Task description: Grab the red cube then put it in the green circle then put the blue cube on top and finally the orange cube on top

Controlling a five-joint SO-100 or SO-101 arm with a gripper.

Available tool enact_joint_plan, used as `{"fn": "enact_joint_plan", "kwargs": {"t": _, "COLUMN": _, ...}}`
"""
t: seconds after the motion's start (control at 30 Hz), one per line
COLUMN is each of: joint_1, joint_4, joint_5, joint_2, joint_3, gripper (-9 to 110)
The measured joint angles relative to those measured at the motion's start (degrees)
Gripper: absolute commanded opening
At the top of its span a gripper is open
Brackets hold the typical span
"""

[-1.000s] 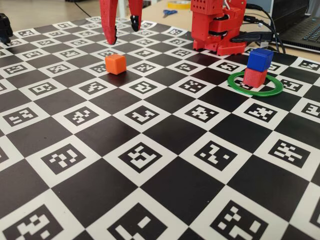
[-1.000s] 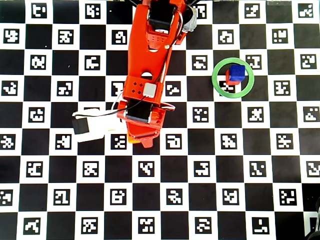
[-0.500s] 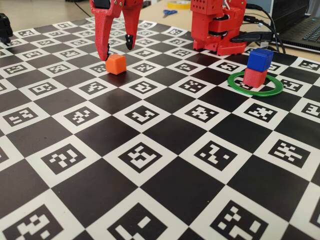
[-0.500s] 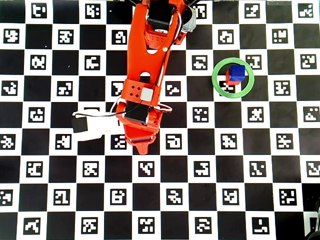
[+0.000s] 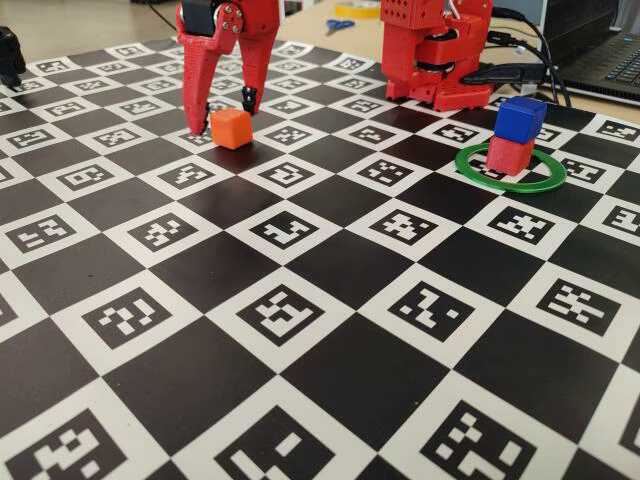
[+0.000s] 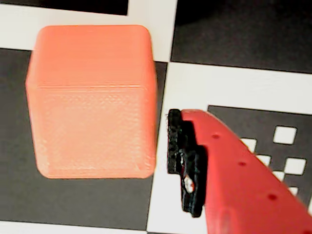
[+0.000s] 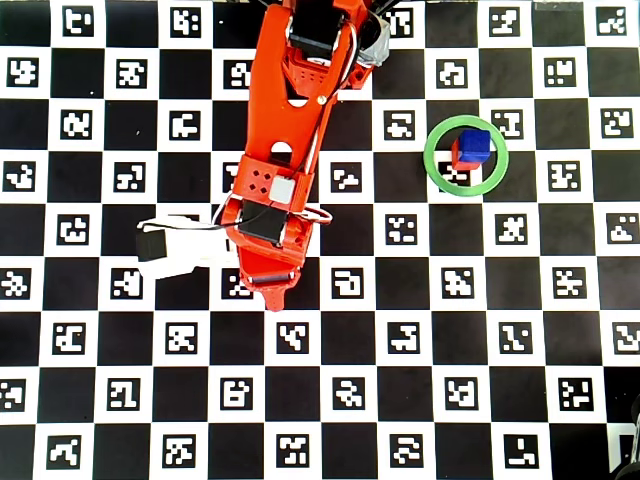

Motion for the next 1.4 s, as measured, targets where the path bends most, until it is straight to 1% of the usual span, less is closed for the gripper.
{"fn": "enact_joint_plan", "kwargs": {"t": 0.47, "joint_1": 0.0, "joint_4": -3.5, "joint_5": 0.2, "joint_2": -1.1, "joint_3": 2.8, "gripper": 38}}
{"fn": "enact_joint_plan", "kwargs": {"t": 0.77, "joint_1": -0.3, "joint_4": -3.6, "joint_5": 0.1, "joint_2": -1.2, "joint_3": 3.0, "gripper": 38}}
{"fn": "enact_joint_plan", "kwargs": {"t": 0.9, "joint_1": -0.3, "joint_4": -4.3, "joint_5": 0.2, "joint_2": -1.2, "joint_3": 3.0, "gripper": 35}}
{"fn": "enact_joint_plan", "kwargs": {"t": 1.13, "joint_1": -0.3, "joint_4": -4.7, "joint_5": 0.3, "joint_2": -1.2, "joint_3": 3.0, "gripper": 24}}
{"fn": "enact_joint_plan", "kwargs": {"t": 1.4, "joint_1": -0.3, "joint_4": -4.7, "joint_5": 0.3, "joint_2": -1.2, "joint_3": 3.0, "gripper": 16}}
